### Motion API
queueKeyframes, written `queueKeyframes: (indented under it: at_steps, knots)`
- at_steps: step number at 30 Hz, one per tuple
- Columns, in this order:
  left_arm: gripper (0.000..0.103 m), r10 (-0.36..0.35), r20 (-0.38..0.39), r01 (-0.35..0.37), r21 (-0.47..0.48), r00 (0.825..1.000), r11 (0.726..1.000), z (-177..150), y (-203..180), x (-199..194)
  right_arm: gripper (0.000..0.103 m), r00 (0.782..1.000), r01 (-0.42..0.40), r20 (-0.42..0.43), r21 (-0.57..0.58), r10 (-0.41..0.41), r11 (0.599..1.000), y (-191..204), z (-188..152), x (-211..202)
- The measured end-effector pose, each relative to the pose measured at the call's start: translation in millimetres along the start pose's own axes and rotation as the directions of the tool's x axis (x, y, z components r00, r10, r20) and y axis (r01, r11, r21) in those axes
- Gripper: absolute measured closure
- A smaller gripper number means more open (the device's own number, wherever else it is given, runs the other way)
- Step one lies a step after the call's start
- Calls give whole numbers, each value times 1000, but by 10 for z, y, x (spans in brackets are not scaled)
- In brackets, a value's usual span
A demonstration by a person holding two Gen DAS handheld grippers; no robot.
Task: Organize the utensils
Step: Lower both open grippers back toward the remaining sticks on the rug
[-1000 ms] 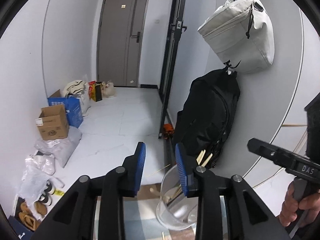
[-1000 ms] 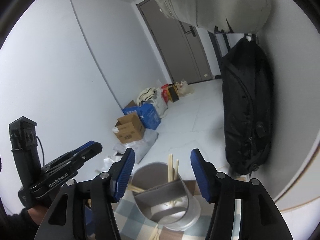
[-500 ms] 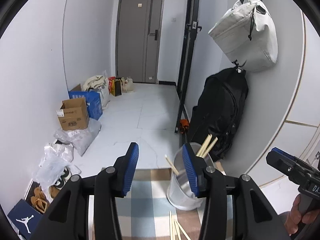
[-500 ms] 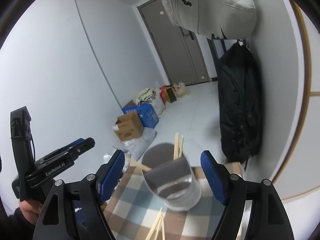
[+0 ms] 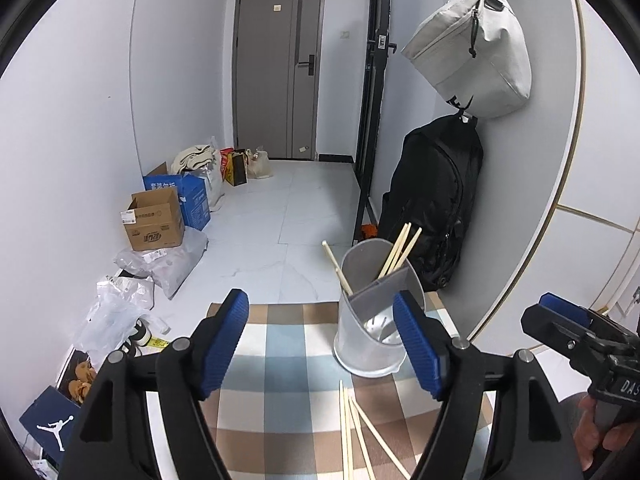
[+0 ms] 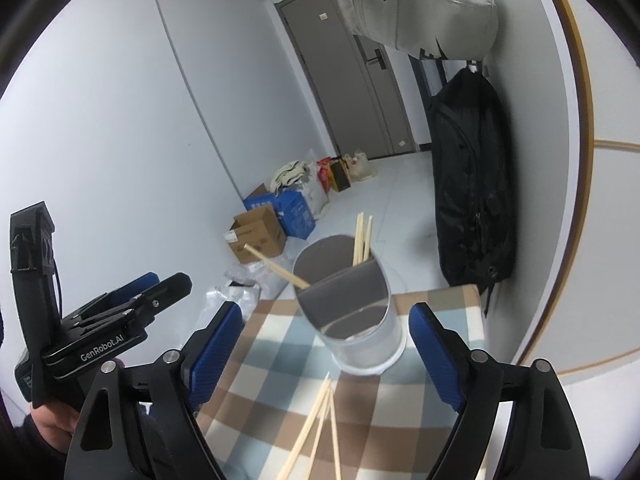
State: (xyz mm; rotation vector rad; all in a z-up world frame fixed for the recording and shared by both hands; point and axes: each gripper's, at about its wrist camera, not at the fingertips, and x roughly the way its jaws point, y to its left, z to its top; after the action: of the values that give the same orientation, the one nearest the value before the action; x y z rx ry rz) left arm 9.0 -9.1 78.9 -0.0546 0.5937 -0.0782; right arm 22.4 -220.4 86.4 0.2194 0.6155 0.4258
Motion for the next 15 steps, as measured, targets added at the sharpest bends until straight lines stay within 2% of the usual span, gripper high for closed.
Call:
queueKeyframes:
  at_steps: [2, 8, 15]
  knots:
    - [20, 8, 4, -8, 5, 1000, 1000, -54, -16, -30, 8, 1000, 5, -3, -12, -5, 1000, 13, -79, -13]
    - [19, -6, 2, 6, 0, 1000, 1000, -294, -18, -71, 7, 999, 11, -42, -37, -12, 999, 35, -342, -2]
    - [19, -6, -46, 4, -39, 999, 999, -574, 76, 48, 5, 994, 3, -109, -96, -13, 995, 70, -671, 95]
